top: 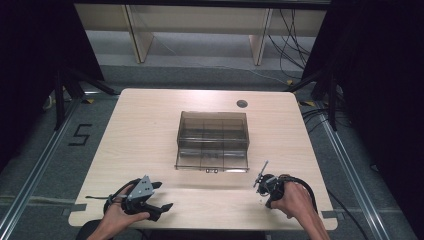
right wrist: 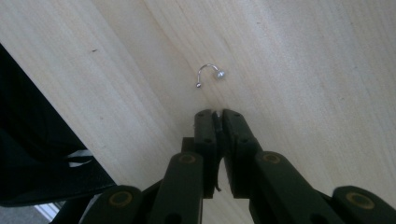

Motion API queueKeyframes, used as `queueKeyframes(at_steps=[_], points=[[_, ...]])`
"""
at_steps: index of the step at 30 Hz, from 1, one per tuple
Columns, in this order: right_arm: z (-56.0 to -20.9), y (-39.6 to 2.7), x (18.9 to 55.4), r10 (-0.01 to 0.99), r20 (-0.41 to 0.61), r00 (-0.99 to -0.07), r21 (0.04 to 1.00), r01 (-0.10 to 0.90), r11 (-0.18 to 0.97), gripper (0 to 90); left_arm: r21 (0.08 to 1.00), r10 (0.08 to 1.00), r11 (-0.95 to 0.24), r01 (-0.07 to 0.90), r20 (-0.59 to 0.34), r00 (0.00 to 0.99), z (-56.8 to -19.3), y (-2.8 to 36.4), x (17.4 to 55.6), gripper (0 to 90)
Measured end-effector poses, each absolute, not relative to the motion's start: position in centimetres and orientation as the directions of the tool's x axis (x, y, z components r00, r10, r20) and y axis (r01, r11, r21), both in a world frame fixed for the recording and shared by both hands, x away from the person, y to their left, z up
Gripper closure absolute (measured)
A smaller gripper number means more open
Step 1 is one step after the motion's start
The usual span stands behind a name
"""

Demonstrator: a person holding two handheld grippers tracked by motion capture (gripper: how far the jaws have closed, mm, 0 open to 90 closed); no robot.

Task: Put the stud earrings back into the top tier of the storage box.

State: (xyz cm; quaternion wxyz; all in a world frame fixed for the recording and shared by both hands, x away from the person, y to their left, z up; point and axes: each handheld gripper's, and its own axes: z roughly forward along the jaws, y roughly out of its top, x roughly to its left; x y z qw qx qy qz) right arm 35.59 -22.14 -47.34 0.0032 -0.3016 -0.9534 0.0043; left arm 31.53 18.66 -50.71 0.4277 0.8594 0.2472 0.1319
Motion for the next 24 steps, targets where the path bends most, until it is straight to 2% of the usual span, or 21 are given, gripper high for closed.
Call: queueKeyframes(at_steps=[2, 7, 16, 17, 21, 22, 24], points=[[-47.3, -22.2, 36.0, 0.544, 0.006, -0.839, -0.027, 0.544, 0.839, 85.7, 0.804, 0.551, -0.500, 0.323, 0.007, 0.835, -50.7, 18.6, 31.5, 19.0], [-47.3, -21.9, 36.1, 0.543, 0.013, -0.840, -0.052, 0.542, 0.839, 85.7, 0.798, 0.539, -0.514, 0.316, 0.014, 0.842, -50.6, 18.7, 31.5, 19.0], [-45.6, -22.9, 36.1, 0.547, 0.017, -0.837, 0.020, 0.547, 0.837, 86.9, 0.801, 0.551, -0.502, 0.328, 0.003, 0.835, -50.8, 18.5, 31.5, 19.1], [-45.2, -22.8, 35.8, 0.582, 0.023, -0.813, 0.021, 0.582, 0.813, 86.9, 0.802, 0.555, -0.495, 0.335, -0.005, 0.832, -50.8, 18.4, 31.4, 19.1], [-44.4, -22.8, 36.3, 0.537, 0.014, -0.843, 0.045, 0.537, 0.842, 86.9, 0.816, 0.550, -0.486, 0.312, 0.008, 0.835, -50.9, 18.4, 31.5, 19.1], [-44.0, -22.6, 36.1, 0.571, 0.010, -0.821, 0.042, 0.571, 0.820, 87.0, 0.804, 0.556, -0.490, 0.337, -0.010, 0.831, -50.8, 18.4, 31.4, 19.1], [-43.4, -22.6, 36.4, 0.543, -0.011, -0.839, 0.055, 0.542, 0.839, 86.9, 0.809, 0.553, -0.486, 0.330, -0.008, 0.833, -50.8, 18.4, 31.4, 19.0]])
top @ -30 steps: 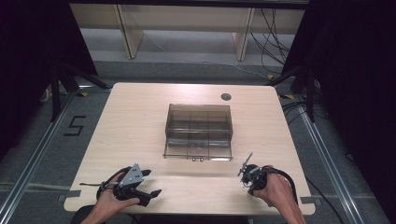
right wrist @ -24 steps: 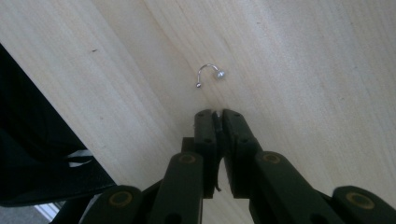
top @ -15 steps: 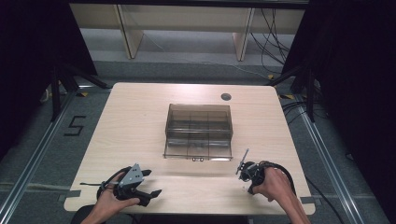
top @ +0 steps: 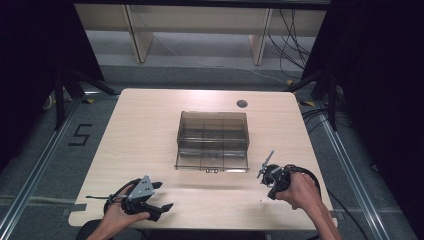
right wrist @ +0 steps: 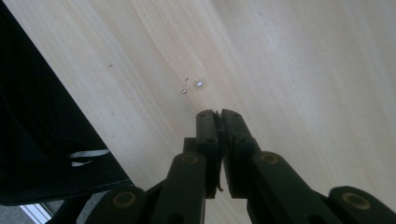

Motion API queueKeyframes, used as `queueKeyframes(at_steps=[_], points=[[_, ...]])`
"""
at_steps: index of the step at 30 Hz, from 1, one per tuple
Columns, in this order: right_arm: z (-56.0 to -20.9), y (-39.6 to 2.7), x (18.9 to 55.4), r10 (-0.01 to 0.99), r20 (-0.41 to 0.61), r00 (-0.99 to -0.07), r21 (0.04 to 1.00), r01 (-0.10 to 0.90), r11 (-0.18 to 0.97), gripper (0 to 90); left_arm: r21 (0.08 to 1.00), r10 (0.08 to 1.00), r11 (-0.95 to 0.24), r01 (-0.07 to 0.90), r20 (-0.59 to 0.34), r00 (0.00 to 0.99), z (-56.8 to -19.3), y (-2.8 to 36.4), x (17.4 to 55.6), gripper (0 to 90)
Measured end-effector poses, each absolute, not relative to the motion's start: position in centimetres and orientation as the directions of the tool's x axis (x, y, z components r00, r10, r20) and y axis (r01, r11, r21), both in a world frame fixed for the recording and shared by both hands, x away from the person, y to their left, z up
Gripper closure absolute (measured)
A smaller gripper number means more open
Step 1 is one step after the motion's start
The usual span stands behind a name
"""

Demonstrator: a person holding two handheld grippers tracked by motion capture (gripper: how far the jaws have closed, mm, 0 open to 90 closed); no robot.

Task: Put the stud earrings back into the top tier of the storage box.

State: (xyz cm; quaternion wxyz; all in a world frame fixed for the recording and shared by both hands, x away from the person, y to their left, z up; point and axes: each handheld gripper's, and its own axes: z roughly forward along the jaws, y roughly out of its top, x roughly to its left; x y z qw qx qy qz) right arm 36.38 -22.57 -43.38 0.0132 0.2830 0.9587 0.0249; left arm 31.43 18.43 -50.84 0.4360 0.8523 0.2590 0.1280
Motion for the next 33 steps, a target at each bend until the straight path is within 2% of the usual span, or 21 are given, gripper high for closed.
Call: queueKeyframes(at_steps=[5, 6, 10, 11, 12, 14, 20, 21, 24, 33], points=[[-41.1, -22.2, 36.6, 0.544, -0.018, -0.839, 0.076, 0.541, 0.837, 86.9, 0.798, 0.529, -0.519, 0.306, 0.019, 0.848, -50.7, 18.7, 31.6, 19.1], [-40.7, -22.2, 36.8, 0.522, -0.020, -0.853, 0.092, 0.518, 0.850, 86.9, 0.809, 0.545, -0.494, 0.319, 0.002, 0.839, -50.8, 18.5, 31.5, 19.1], [-39.3, -21.8, 37.0, 0.528, -0.018, -0.849, 0.112, 0.523, 0.845, 86.9, 0.797, 0.534, -0.518, 0.311, 0.018, 0.845, -50.6, 18.7, 31.6, 19.0], [-38.9, -21.6, 37.0, 0.538, -0.019, -0.842, 0.112, 0.533, 0.838, 86.9, 0.808, 0.546, -0.491, 0.325, -0.005, 0.838, -50.7, 18.5, 31.5, 19.0], [-38.6, -21.5, 37.2, 0.505, -0.021, -0.863, 0.116, 0.500, 0.858, 86.9, 0.808, 0.546, -0.491, 0.325, -0.005, 0.838, -50.7, 18.5, 31.5, 19.1], [-37.9, -21.3, 37.3, 0.524, -0.027, -0.851, 0.145, 0.516, 0.844, 86.9, 0.809, 0.546, -0.491, 0.323, -0.002, 0.838, -50.7, 18.5, 31.5, 19.1], [-36.2, -20.4, 38.0, 0.517, -0.043, -0.855, 0.143, 0.507, 0.850, 86.9, 0.809, 0.541, -0.496, 0.317, 0.002, 0.841, -50.7, 18.5, 31.6, 19.0], [-35.7, -19.7, 38.5, 0.488, -0.042, -0.872, 0.147, 0.478, 0.866, 86.9, 0.808, 0.539, -0.497, 0.316, 0.002, 0.842, -50.7, 18.5, 31.5, 19.0], [-35.3, -18.6, 39.0, 0.473, -0.060, -0.879, 0.167, 0.459, 0.873, 86.9, 0.805, 0.544, -0.500, 0.319, 0.006, 0.839, -50.7, 18.6, 31.6, 19.0], [-35.6, -14.9, 41.1, 0.440, -0.053, -0.897, 0.145, 0.429, 0.892, 86.9, 0.804, 0.550, -0.493, 0.334, -0.010, 0.835, -50.7, 18.6, 31.5, 19.1]])
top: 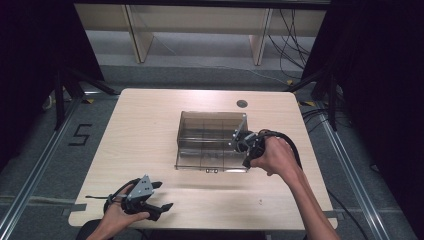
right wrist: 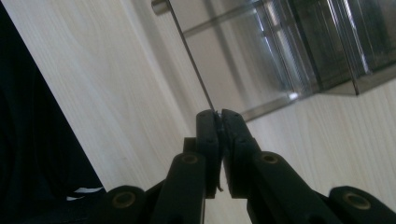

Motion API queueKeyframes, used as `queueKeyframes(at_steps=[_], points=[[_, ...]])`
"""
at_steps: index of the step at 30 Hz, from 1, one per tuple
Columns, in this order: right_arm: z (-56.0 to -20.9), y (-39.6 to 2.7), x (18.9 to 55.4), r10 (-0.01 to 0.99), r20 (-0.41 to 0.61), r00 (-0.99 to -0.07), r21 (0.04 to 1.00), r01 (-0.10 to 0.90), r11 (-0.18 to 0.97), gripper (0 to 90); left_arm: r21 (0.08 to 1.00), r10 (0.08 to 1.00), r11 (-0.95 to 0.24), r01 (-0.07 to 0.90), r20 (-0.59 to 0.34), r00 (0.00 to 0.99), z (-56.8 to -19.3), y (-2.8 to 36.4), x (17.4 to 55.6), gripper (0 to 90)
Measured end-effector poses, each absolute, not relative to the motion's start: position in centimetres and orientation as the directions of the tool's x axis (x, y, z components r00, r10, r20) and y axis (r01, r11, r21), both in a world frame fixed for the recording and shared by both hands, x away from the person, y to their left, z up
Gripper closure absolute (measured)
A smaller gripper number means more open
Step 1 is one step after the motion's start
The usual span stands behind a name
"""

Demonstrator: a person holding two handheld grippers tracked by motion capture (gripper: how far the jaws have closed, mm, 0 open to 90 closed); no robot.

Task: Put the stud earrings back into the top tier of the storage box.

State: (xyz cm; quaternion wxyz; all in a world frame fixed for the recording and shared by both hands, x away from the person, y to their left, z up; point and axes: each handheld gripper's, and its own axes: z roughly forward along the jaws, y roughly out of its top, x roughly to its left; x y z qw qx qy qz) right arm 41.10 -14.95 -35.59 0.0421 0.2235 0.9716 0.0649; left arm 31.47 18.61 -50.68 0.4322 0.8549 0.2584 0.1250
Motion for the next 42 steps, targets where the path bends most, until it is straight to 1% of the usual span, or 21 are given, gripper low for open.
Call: queueKeyframes(at_steps=[6, 12, 14, 15, 21, 22, 23, 24, 26, 28, 29, 30, 31, 33, 34, 35, 36, 38, 39, 40, 42], points=[[-35.9, -13.9, 42.3, 0.417, -0.077, -0.906, 0.128, 0.405, 0.905, 86.9, 0.804, 0.550, -0.491, 0.336, -0.013, 0.835, -50.7, 18.6, 31.5, 19.0], [-37.2, -12.7, 43.7, 0.410, -0.063, -0.910, 0.106, 0.403, 0.909, 86.8, 0.804, 0.539, -0.501, 0.319, 0.002, 0.842, -50.7, 18.6, 31.6, 19.0], [-37.7, -12.3, 44.1, 0.417, -0.057, -0.907, 0.085, 0.411, 0.908, 86.8, 0.809, 0.552, -0.481, 0.338, -0.020, 0.834, -50.7, 18.6, 31.5, 19.0], [-37.9, -12.2, 44.3, 0.427, -0.055, -0.903, 0.080, 0.422, 0.903, 86.8, 0.809, 0.548, -0.490, 0.325, -0.004, 0.836, -50.7, 18.6, 31.5, 19.0], [-38.9, -11.7, 45.1, 0.427, -0.053, -0.903, 0.056, 0.425, 0.904, 86.7, 0.802, 0.550, -0.494, 0.337, -0.012, 0.835, -50.7, 18.6, 31.5, 19.0], [-39.1, -11.6, 45.2, 0.446, -0.053, -0.893, 0.047, 0.444, 0.895, 86.7, 0.802, 0.550, -0.494, 0.337, -0.012, 0.835, -50.7, 18.6, 31.5, 19.0], [-39.3, -11.5, 45.3, 0.443, -0.040, -0.895, 0.036, 0.442, 0.896, 86.7, 0.808, 0.556, -0.485, 0.336, -0.012, 0.831, -50.7, 18.6, 31.4, 19.0], [-39.4, -11.5, 45.6, 0.420, -0.055, -0.906, 0.026, 0.420, 0.907, 86.7, 0.808, 0.553, -0.487, 0.330, -0.006, 0.833, -50.7, 18.7, 31.5, 19.0], [-39.6, -11.4, 45.7, 0.433, -0.046, -0.900, 0.030, 0.432, 0.901, 86.6, 0.817, 0.559, -0.465, 0.340, -0.027, 0.828, -50.7, 18.5, 31.4, 19.0], [-39.7, -11.4, 45.9, 0.420, -0.046, -0.906, 0.023, 0.420, 0.907, 86.6, 0.817, 0.560, -0.467, 0.340, -0.025, 0.828, -50.7, 18.5, 31.4, 19.0], [-39.9, -11.2, 45.9, 0.452, -0.041, -0.891, 0.020, 0.451, 0.892, 86.4, 0.808, 0.556, -0.485, 0.335, -0.011, 0.831, -50.7, 18.6, 31.4, 19.0], [-40.1, -11.2, 45.9, 0.450, -0.022, -0.893, 0.023, 0.449, 0.893, 86.4, 0.806, 0.542, -0.500, 0.316, 0.007, 0.841, -50.6, 18.7, 31.6, 19.0], [-40.1, -11.2, 46.0, 0.457, -0.018, -0.889, 0.021, 0.457, 0.889, 86.3, 0.804, 0.558, -0.488, 0.339, -0.012, 0.830, -50.6, 18.7, 31.4, 19.0], [-40.2, -11.2, 46.2, 0.430, -0.049, -0.901, 0.009, 0.430, 0.903, 85.2, 0.803, 0.542, -0.507, 0.315, 0.013, 0.840, -50.6, 18.7, 31.6, 19.0], [-40.2, -11.2, 46.2, 0.439, -0.044, -0.897, 0.007, 0.440, 0.898, 84.3, 0.803, 0.542, -0.507, 0.315, 0.013, 0.840, -50.6, 18.7, 31.6, 19.0], [-40.1, -11.1, 46.1, 0.460, -0.044, -0.887, 0.017, 0.459, 0.888, 83.2, 0.809, 0.550, -0.489, 0.325, -0.004, 0.835, -50.7, 18.6, 31.5, 19.0], [-40.1, -11.2, 46.2, 0.452, -0.031, -0.892, 0.033, 0.451, 0.892, 82.1, 0.806, 0.552, -0.486, 0.337, -0.016, 0.834, -50.7, 18.7, 31.4, 19.0], [-39.9, -11.2, 46.2, 0.454, -0.038, -0.890, 0.027, 0.453, 0.891, 80.9, 0.806, 0.553, -0.487, 0.336, -0.013, 0.833, -50.7, 18.6, 31.5, 19.0], [-39.2, -11.5, 46.0, 0.451, -0.055, -0.891, 0.044, 0.449, 0.893, 79.9, 0.805, 0.547, -0.498, 0.322, 0.003, 0.837, -50.6, 18.6, 31.5, 19.0], [-39.0, -11.6, 45.9, 0.452, -0.058, -0.890, 0.052, 0.449, 0.892, 79.3, 0.803, 0.548, -0.492, 0.335, -0.013, 0.836, -50.7, 18.6, 31.4, 19.0], [-38.4, -11.9, 45.6, 0.454, -0.062, -0.889, 0.081, 0.449, 0.890, 78.4, 0.804, 0.545, -0.497, 0.327, -0.005, 0.838, -50.6, 18.7, 31.5, 19.0]])
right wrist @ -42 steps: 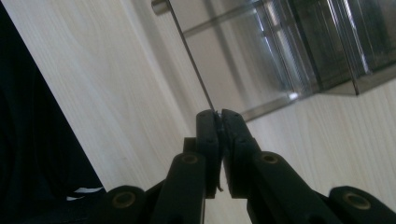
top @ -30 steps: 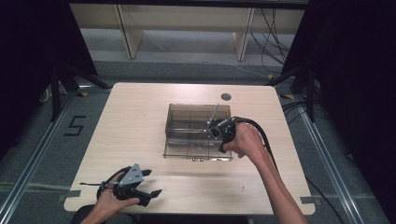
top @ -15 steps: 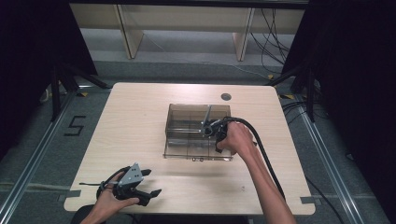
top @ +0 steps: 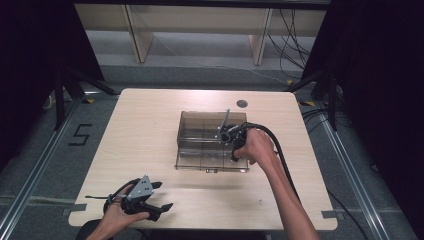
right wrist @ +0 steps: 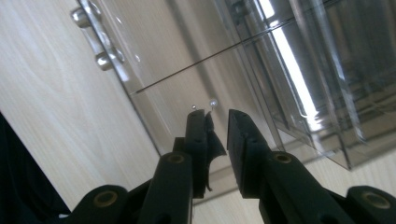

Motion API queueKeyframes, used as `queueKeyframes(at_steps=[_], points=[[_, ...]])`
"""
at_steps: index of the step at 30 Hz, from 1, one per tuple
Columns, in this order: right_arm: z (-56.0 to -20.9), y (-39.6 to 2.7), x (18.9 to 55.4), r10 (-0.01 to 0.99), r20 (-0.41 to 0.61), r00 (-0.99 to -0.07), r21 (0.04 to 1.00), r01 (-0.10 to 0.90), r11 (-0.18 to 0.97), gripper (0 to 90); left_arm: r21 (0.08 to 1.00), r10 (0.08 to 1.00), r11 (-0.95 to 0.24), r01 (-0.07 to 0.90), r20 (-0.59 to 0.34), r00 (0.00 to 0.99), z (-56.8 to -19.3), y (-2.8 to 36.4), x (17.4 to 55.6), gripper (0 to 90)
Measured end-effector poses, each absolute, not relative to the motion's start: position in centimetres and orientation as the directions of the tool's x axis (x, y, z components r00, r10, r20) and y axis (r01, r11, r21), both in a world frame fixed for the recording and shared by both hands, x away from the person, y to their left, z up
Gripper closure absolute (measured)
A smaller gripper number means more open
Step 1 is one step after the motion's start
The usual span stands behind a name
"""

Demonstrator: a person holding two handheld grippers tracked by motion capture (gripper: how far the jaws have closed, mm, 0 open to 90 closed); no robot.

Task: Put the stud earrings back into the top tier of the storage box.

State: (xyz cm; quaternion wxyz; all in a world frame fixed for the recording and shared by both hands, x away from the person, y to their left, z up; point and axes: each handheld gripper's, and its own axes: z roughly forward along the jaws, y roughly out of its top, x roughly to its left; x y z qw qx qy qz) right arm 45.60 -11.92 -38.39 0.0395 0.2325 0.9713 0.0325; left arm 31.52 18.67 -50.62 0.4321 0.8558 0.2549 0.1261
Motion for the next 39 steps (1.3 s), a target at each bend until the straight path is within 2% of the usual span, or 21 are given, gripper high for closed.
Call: queueKeyframes(at_steps=[4, 6, 15, 17, 18, 24, 28, 32, 33, 35, 39], points=[[-37.2, -13.1, 44.7, 0.470, -0.077, -0.879, 0.106, 0.462, 0.881, 75.9, 0.801, 0.550, -0.497, 0.334, -0.007, 0.835, -50.7, 18.6, 31.5, 19.0], [-36.6, -13.9, 44.0, 0.477, -0.058, -0.877, 0.153, 0.464, 0.872, 75.8, 0.807, 0.556, -0.482, 0.341, -0.020, 0.831, -50.7, 18.6, 31.4, 19.0], [-36.1, -17.8, 40.0, 0.500, -0.059, -0.864, 0.201, 0.481, 0.854, 75.3, 0.806, 0.554, -0.488, 0.336, -0.011, 0.833, -50.8, 18.4, 31.4, 19.0], [-36.4, -18.7, 39.0, 0.521, -0.070, -0.851, 0.217, 0.497, 0.840, 75.3, 0.798, 0.533, -0.517, 0.309, 0.017, 0.846, -50.7, 18.7, 31.6, 19.0], [-36.6, -19.2, 38.6, 0.513, -0.073, -0.855, 0.229, 0.487, 0.843, 75.3, 0.808, 0.549, -0.490, 0.326, -0.004, 0.836, -50.7, 18.5, 31.5, 19.0], [-38.0, -21.0, 36.9, 0.523, -0.073, -0.849, 0.202, 0.501, 0.841, 75.4, 0.807, 0.544, -0.497, 0.318, 0.005, 0.839, -50.7, 18.5, 31.5, 19.0], [-39.3, -21.5, 36.3, 0.522, -0.066, -0.850, 0.184, 0.504, 0.844, 75.5, 0.807, 0.551, -0.485, 0.336, -0.017, 0.834, -50.8, 18.4, 31.4, 19.0], [-41.1, -21.4, 36.0, 0.530, -0.062, -0.846, 0.165, 0.515, 0.841, 75.6, 0.806, 0.539, -0.501, 0.315, 0.006, 0.842, -50.7, 18.6, 31.6, 18.9], [-41.6, -21.4, 36.0, 0.528, -0.059, -0.847, 0.162, 0.514, 0.843, 75.7, 0.806, 0.550, -0.485, 0.340, -0.021, 0.835, -50.8, 18.4, 31.4, 18.9], [-42.1, -21.5, 36.2, 0.517, -0.044, -0.855, 0.134, 0.508, 0.851, 75.7, 0.799, 0.534, -0.514, 0.314, 0.011, 0.846, -50.6, 18.7, 31.6, 19.0], [-43.4, -21.4, 35.9, 0.536, -0.052, -0.843, 0.153, 0.523, 0.838, 76.0, 0.807, 0.541, -0.500, 0.314, 0.008, 0.841, -50.7, 18.5, 31.5, 19.0]])
